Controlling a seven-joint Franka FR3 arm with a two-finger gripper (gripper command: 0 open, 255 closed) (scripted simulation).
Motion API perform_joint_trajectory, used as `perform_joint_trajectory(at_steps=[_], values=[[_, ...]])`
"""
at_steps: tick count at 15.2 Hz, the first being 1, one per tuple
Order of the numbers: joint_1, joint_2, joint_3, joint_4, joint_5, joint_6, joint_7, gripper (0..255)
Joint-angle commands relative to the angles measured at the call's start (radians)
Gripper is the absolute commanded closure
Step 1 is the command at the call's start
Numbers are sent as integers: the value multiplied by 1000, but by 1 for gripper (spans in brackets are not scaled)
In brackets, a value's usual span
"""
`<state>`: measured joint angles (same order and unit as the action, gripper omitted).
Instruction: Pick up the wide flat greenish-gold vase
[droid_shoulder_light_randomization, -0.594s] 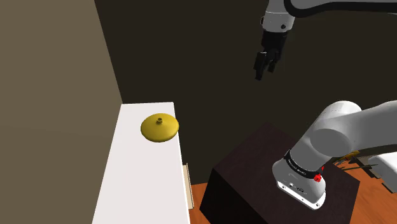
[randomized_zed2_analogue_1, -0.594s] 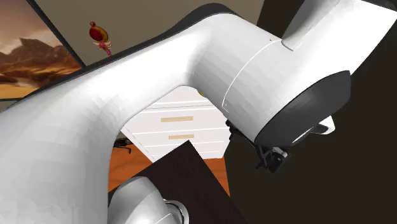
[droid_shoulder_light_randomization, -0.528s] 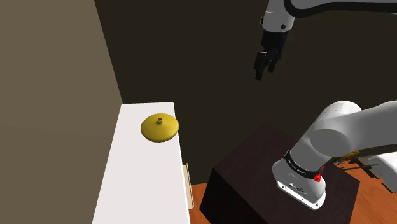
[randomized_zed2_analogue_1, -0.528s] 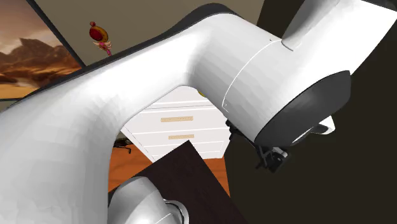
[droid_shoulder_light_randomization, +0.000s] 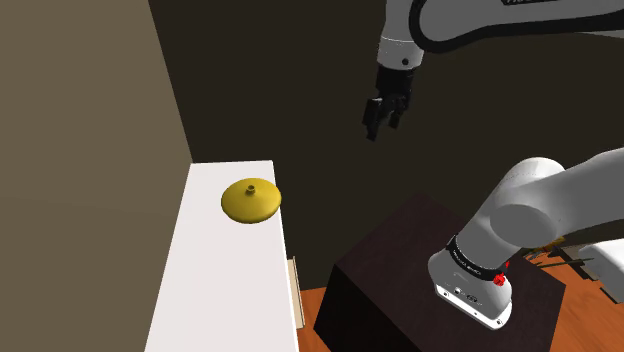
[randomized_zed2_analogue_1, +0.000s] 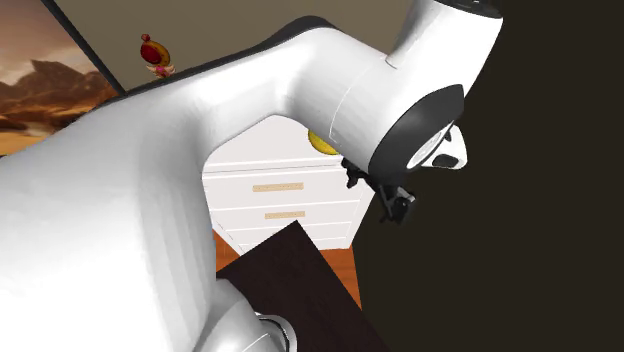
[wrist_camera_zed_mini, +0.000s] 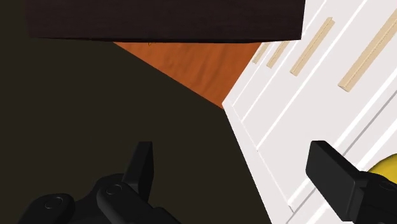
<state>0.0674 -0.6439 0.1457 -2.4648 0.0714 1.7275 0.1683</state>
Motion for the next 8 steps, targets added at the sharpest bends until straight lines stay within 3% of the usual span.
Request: perform_joint_trajectory(at_steps=[1, 8], values=[[13, 48, 35, 15, 25, 49, 42, 0], [44, 233, 148, 84, 68, 216, 178, 0]])
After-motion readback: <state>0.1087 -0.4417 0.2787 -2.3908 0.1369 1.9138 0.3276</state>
